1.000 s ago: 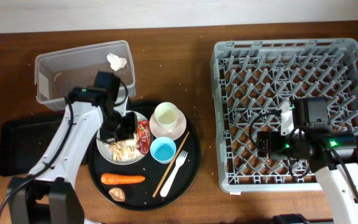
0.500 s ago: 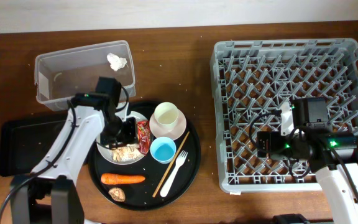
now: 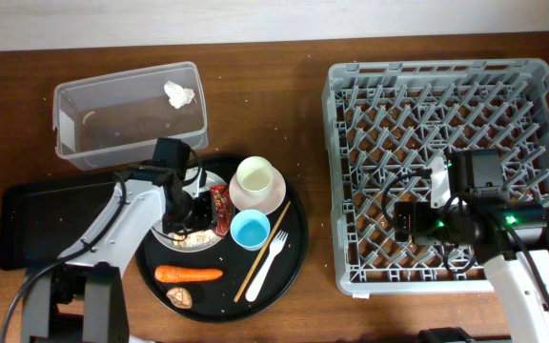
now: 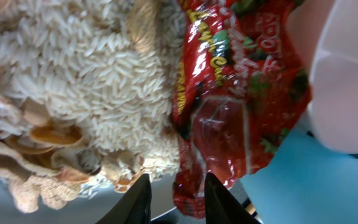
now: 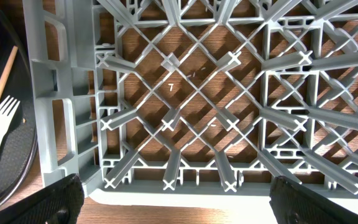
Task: Sort waste into correct bins and load items into the dishwasher rack
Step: 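Carry the red wrapper with the left gripper into the clear bin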
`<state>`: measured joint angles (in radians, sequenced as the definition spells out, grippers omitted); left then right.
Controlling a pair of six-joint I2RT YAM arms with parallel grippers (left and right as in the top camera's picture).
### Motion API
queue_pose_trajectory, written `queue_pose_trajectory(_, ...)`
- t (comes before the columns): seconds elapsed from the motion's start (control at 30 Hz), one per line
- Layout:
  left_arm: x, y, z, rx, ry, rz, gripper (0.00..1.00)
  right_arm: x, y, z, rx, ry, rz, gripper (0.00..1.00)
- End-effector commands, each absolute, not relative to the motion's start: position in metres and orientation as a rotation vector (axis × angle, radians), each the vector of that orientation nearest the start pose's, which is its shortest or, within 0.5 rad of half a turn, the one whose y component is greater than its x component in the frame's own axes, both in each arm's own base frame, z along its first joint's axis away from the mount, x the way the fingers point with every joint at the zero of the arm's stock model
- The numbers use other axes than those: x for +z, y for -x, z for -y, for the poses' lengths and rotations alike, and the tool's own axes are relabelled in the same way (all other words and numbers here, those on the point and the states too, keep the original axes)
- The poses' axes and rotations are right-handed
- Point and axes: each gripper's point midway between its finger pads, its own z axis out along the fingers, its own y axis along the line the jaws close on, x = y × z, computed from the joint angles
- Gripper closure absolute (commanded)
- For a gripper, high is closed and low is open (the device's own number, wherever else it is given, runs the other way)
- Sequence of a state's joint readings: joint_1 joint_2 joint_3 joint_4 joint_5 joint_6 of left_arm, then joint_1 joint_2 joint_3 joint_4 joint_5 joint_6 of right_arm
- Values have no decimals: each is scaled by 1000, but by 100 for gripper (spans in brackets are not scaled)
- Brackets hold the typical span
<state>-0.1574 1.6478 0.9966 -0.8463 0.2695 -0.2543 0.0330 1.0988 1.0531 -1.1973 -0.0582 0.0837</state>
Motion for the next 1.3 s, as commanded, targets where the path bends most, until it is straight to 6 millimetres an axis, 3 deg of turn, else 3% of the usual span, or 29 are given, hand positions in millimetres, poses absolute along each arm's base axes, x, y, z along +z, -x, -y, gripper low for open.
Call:
queue_pose_trajectory(0.0,39,-280,99,-474,106,-3074,73,171,-229,-20,122,-62,-2796,2)
queue_pose_trajectory(0.33,33,-273,105,-468,72,-3108,74,171,-229,-20,122,-62,-2796,2)
queue_pose_trajectory(0.53,32,-273,105,-467,72,-3110,98,171,-229,-20,122,-62,-2796,2)
queue_pose_trajectory(0.7,38,-279,102,-428,71,-3097,99,171,-229,-20,121,-62,-2796,2)
queue_pose_trajectory(0.8,55,-284,99,-424,86,-3090,100,171,-229,-20,121,-61,-2796,2)
queue_pose_trajectory(0.87,78,-293,96,-428,86,-3063,100,171,-229,-20,121,-62,-2796,2)
queue_pose_trajectory(0.97,120,-317,91,-434,18,-2952,99,171,-230,-20,120,-57,-2794,2)
queue_pose_trajectory(1.1,159,-349,76,-416,40,-2818,99,172,-230,-20,119,-51,-2792,2)
queue_pose_trajectory(1.27,176,-390,44,-374,125,-2652,99,172,-230,-20,119,-51,-2792,2)
